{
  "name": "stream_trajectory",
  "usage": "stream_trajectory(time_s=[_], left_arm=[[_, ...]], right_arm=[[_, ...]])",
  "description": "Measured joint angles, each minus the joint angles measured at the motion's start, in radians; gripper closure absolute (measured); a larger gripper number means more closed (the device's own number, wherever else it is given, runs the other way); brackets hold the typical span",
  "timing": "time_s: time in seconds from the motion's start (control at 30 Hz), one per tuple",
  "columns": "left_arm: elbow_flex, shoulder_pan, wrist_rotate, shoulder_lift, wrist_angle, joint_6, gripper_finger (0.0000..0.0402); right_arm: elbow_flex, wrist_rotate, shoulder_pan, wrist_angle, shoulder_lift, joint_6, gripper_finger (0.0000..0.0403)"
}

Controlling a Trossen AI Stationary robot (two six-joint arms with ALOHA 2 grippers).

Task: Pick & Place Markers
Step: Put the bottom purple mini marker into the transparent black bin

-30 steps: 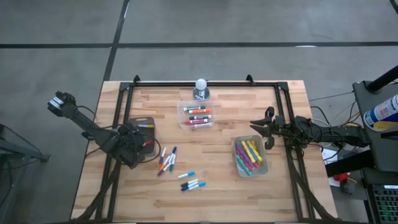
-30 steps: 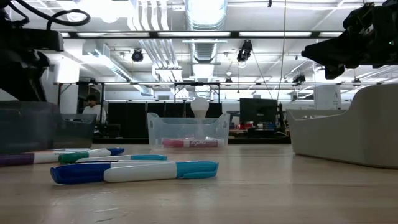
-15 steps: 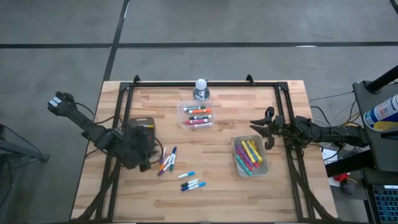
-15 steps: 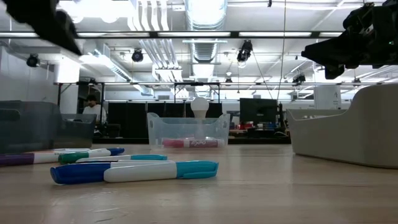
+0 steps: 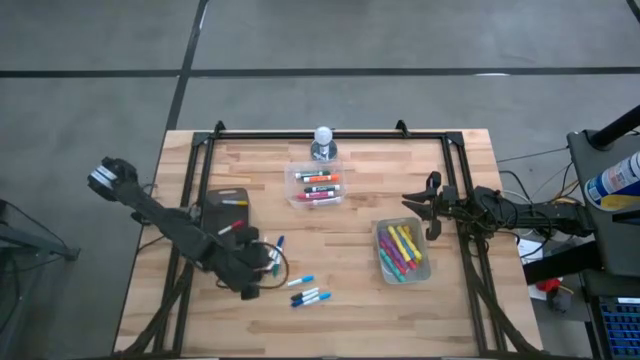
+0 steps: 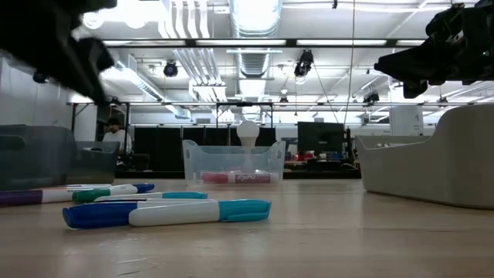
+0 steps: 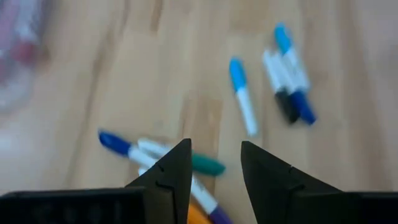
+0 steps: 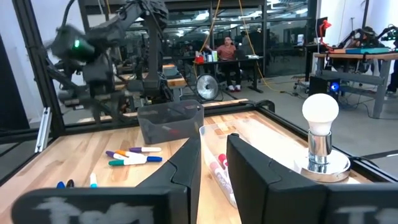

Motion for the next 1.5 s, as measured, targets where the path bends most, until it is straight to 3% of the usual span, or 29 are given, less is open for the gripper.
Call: stream_trajectory(time_s=[0.27,0.53,0.83,1.13,1.5], left_arm=[[-0.001,-0.016,0.096,0.202,-0.044,-0.126,0.0271],[0.001,-0.024,0.095,0.283,-0.047,-0.176,0.0271],[0.001,-0.028,0.110,0.305,-0.048,-0.166,0.0281],[0.022,-0.033,0.134,0.305,-0.073,-0.145,0.0380],[0.116,-0.033,0.134,0.252,-0.223,-0.096,0.0376]], right_arm=[[0.000,0.000,0.000,0.000,0.000,0.001,0.0320],[0.000,0.000,0.000,0.000,0.000,0.001,0.0317],[0.000,0.000,0.000,0.000,-0.001,0.000,0.0332],[0.000,0.000,0.000,0.000,0.000,0.000,0.0335],[0.000,0.000,0.000,0.000,0.000,0.000,0.0335]])
